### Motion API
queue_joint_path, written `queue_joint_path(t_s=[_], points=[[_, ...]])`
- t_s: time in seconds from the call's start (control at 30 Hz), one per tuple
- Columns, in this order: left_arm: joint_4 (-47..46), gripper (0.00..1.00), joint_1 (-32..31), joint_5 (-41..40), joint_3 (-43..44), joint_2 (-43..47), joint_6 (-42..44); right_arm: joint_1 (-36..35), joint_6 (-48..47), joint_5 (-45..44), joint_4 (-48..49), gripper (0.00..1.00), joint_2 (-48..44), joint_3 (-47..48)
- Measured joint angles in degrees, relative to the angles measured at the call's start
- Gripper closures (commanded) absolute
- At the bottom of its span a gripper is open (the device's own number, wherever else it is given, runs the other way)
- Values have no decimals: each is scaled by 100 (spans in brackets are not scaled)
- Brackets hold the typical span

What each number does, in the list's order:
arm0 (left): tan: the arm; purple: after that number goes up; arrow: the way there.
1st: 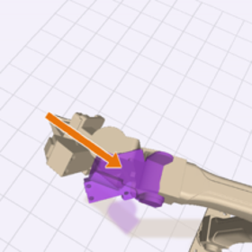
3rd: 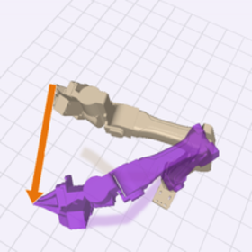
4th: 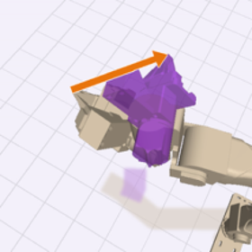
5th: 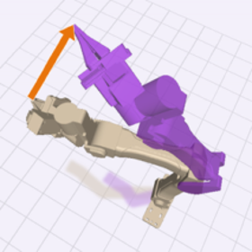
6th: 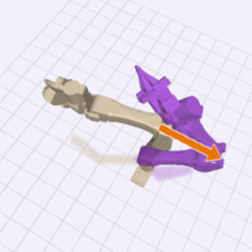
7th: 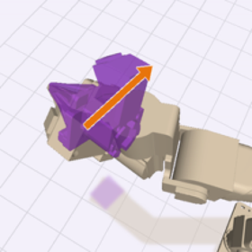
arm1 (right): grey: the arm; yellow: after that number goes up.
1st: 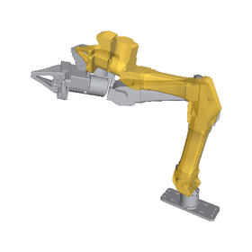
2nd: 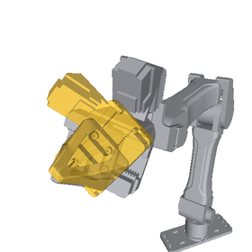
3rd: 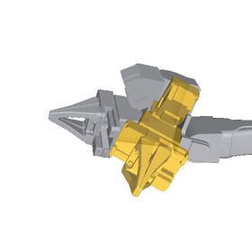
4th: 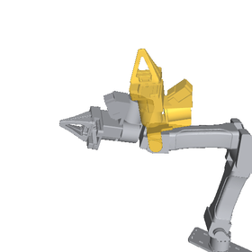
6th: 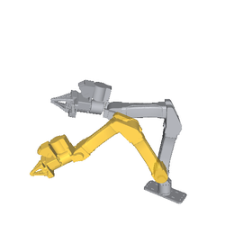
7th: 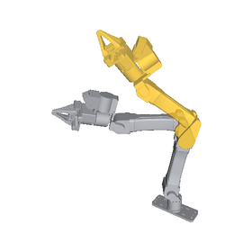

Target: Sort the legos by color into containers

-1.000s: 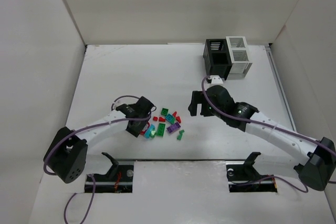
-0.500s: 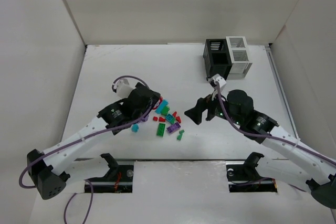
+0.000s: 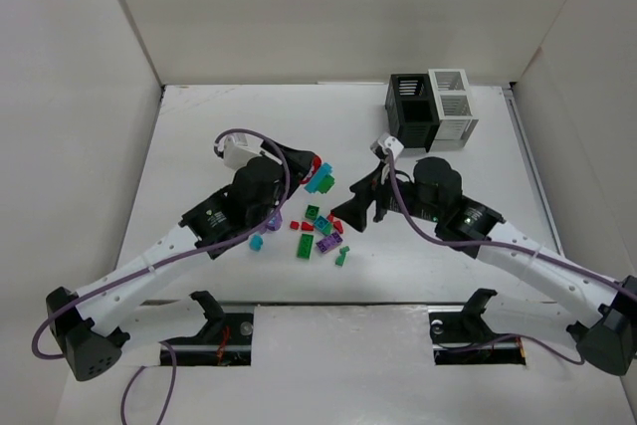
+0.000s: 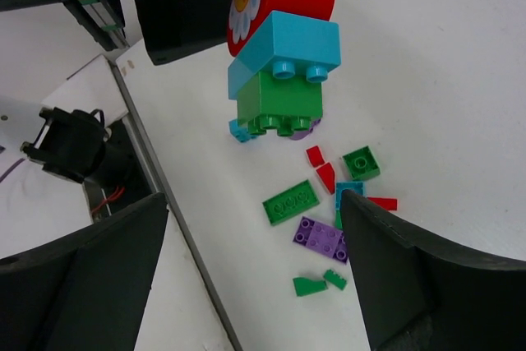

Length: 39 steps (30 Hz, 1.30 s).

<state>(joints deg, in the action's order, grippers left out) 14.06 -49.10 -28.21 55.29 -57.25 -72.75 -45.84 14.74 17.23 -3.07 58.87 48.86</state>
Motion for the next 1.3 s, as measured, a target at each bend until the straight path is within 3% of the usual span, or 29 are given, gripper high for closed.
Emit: queue_joint_path(t_s=[0.5,0.7,1.3], points=[[-560,58,-46,39,0,7,120,0,44,22,531,19,649,566],[-658,58,-46,68,-2,120,122,0,26,85,529,35,754,597],[-852,60,-42,98,-2,160,177,0,44,175,525,34,787,767]])
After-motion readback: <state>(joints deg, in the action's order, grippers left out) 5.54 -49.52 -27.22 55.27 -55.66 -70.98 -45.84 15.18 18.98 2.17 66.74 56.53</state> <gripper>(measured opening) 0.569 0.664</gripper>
